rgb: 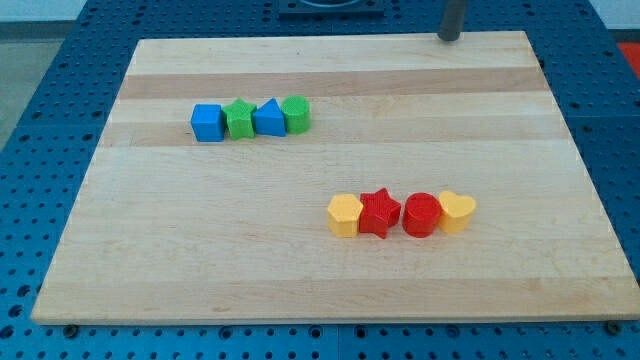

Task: Slide the yellow heart below the blue triangle

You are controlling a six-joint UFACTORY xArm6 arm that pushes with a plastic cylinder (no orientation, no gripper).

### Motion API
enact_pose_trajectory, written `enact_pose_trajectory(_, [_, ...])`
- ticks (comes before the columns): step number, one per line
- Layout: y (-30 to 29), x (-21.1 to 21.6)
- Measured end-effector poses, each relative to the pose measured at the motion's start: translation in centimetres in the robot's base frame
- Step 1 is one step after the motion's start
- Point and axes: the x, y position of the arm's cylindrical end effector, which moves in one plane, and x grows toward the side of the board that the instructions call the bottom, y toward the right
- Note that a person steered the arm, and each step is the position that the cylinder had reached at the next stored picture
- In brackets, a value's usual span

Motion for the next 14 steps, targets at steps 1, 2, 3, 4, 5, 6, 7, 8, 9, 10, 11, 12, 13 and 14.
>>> enact_pose_trajectory(1, [0.0, -0.1])
enact_pose_trajectory(2, [0.0, 0.5])
enact_pose_trajectory(3, [2.3, 7.8])
enact_pose_trajectory(4, [6.9, 16.1])
enact_pose_trajectory(5, [8.8, 22.7])
enact_pose_trajectory(6, [8.6, 30.2])
enact_pose_trajectory(7, [7.8, 34.1])
enact_pose_trajectory(8, [5.6, 35.3])
enact_pose_trajectory(9, [4.5, 35.3])
enact_pose_trajectory(10, [2.0, 35.3])
enact_pose_trajectory(11, [-0.5, 33.4])
enact_pose_trajectory(12, [-2.4, 31.4])
enact_pose_trajectory(13, [-6.1, 31.2])
enact_pose_trajectory(14, [-8.9, 31.2])
